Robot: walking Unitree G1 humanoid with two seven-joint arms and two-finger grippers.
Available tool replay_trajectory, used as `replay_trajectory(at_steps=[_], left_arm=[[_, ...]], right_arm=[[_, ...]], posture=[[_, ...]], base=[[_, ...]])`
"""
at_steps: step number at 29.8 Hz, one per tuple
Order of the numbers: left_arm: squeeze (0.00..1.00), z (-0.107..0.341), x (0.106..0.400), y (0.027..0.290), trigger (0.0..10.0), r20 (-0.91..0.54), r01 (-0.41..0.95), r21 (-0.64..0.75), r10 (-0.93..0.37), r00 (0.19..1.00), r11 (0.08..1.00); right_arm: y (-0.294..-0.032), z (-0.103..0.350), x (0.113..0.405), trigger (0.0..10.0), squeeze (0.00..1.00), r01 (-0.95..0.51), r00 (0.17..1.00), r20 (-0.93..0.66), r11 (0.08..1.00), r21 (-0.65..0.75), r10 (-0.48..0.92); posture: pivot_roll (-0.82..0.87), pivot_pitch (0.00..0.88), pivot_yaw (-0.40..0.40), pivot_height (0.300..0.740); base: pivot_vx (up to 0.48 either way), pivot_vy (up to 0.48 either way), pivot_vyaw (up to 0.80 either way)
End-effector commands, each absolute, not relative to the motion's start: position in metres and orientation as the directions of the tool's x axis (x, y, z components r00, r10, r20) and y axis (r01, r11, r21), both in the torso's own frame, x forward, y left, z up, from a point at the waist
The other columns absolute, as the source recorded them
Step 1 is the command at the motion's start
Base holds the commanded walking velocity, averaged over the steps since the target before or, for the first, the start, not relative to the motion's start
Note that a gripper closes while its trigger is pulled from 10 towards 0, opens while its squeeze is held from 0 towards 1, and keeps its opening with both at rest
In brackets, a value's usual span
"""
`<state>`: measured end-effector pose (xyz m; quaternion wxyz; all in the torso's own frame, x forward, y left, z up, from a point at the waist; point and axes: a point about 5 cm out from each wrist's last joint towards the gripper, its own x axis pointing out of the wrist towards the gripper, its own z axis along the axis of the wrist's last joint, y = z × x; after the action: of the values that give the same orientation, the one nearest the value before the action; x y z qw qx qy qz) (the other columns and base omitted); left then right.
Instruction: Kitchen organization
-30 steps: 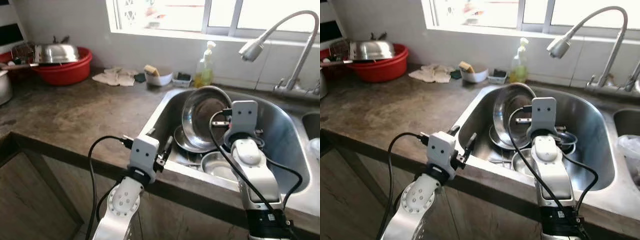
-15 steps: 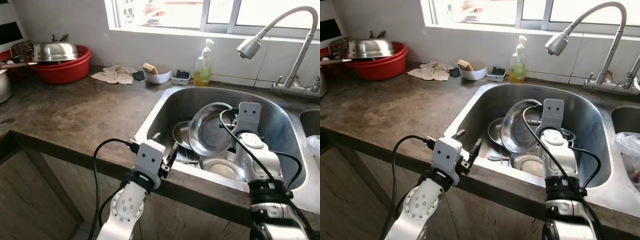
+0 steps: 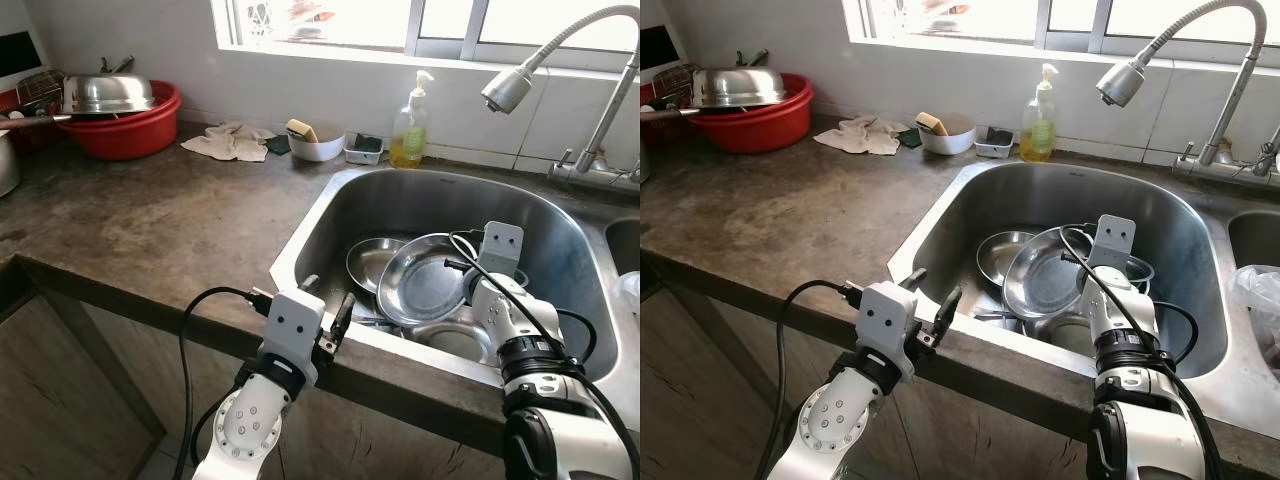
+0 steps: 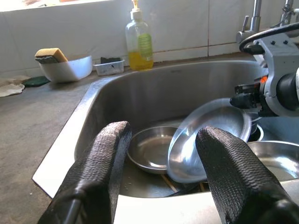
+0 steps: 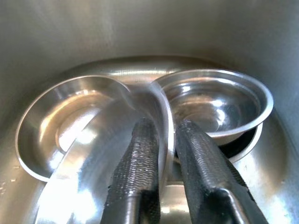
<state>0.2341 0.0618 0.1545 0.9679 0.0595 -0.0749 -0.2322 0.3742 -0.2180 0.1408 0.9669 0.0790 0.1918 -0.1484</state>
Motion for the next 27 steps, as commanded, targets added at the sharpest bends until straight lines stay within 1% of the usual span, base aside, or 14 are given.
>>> replay_trajectory(at_steps=[1,10,11,12,18,19,21,23,25,26,27], left_arm=[[0.00,0.159,0.235,0.063,10.0,0.130,0.440,0.154,-0.459,0.879,0.885],[0.00,0.160,0.242,0.061,10.0,0.133,0.439,0.159,-0.459,0.878,0.885],[0.00,0.160,0.242,0.061,10.0,0.134,0.439,0.159,-0.460,0.878,0.884],[0.00,0.160,0.244,0.061,10.0,0.134,0.439,0.160,-0.460,0.878,0.884],[0.00,0.160,0.247,0.061,10.0,0.135,0.437,0.162,-0.459,0.878,0.885],[0.00,0.160,0.247,0.061,10.0,0.136,0.436,0.163,-0.458,0.879,0.885],[0.00,0.160,0.249,0.063,10.0,0.138,0.434,0.163,-0.456,0.879,0.886],[0.00,0.160,0.251,0.064,10.0,0.139,0.432,0.166,-0.455,0.880,0.887],[0.00,0.160,0.251,0.065,10.0,0.140,0.431,0.166,-0.454,0.880,0.887],[0.00,0.160,0.251,0.065,10.0,0.141,0.431,0.167,-0.454,0.880,0.887],[0.00,0.160,0.251,0.065,10.0,0.141,0.431,0.167,-0.454,0.880,0.887]], right_arm=[[-0.216,0.149,0.378,10.0,1.00,0.309,0.897,-0.365,0.944,0.113,-0.250],[-0.214,0.168,0.378,10.0,1.00,0.298,0.930,-0.257,0.948,0.109,-0.262],[-0.214,0.171,0.376,10.0,0.22,0.298,0.935,-0.232,0.949,0.101,-0.269],[-0.212,0.175,0.373,10.0,0.00,0.294,0.940,-0.211,0.951,0.096,-0.269],[-0.206,0.183,0.364,10.0,0.00,0.296,0.944,-0.174,0.953,0.061,-0.282],[-0.203,0.187,0.360,10.0,0.00,0.300,0.947,-0.148,0.950,0.081,-0.286],[-0.198,0.199,0.351,10.0,0.00,0.242,0.970,-0.050,0.960,0.140,-0.237],[-0.190,0.208,0.338,10.0,0.00,0.174,0.983,0.038,0.978,0.112,-0.179],[-0.189,0.208,0.333,10.0,0.00,0.172,0.982,0.065,0.981,0.092,-0.178],[-0.187,0.208,0.323,10.0,0.00,0.188,0.976,0.106,0.982,0.027,-0.190],[-0.187,0.208,0.323,10.0,0.00,0.188,0.976,0.106,0.982,0.027,-0.190]], posture=[[0.04,0.044,-0.033,0.740],[0.03,0.030,-0.025,0.740],[0.03,0.027,-0.023,0.740],[0.03,0.021,-0.024,0.740],[0.02,0.013,-0.017,0.740],[0.02,0.009,-0.015,0.740],[0.02,0.005,-0.010,0.740],[0.01,0.000,-0.007,0.740],[0.01,0.000,-0.006,0.740],[0.00,0.000,-0.005,0.740],[0.00,0.000,-0.005,0.740]], base=[[0.000,0.000,0.00],[0.000,0.000,0.00],[0.000,0.000,0.00],[0.000,0.000,0.00],[0.000,0.000,0.00],[0.000,0.000,0.00],[0.000,0.000,0.00],[0.000,0.000,0.00],[0.000,0.000,0.00],[0.000,0.000,0.00],[0.000,0.000,0.00]])
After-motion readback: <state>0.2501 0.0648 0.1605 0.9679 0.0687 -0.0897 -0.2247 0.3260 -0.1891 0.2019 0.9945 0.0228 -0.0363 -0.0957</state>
